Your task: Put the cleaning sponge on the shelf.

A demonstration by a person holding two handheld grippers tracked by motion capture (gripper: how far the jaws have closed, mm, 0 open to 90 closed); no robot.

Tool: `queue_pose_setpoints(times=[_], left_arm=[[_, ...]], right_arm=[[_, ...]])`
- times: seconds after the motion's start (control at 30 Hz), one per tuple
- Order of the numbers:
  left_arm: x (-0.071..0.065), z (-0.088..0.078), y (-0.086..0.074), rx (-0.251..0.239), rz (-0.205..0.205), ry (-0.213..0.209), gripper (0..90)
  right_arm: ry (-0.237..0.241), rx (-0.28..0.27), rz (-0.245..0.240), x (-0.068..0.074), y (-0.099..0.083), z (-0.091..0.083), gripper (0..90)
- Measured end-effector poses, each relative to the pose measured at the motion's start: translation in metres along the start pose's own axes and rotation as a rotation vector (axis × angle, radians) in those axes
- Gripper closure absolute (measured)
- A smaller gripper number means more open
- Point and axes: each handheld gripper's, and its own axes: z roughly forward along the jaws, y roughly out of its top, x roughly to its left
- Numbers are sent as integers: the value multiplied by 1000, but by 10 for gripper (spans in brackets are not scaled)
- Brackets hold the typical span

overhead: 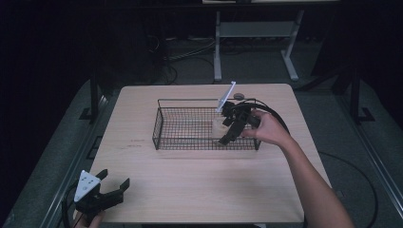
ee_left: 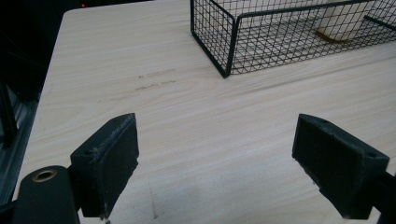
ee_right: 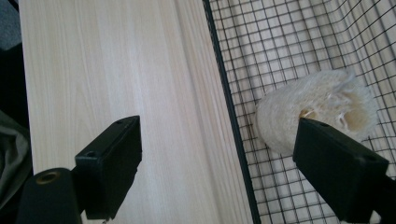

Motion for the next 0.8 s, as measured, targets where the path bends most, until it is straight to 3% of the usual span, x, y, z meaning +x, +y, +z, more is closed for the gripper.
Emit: queue_pose_setpoints(times=[0.8], left_arm=[[-2,1,-1,10,8,2,138]], right_arm=[[11,-46,-12,26,-23,1,147]])
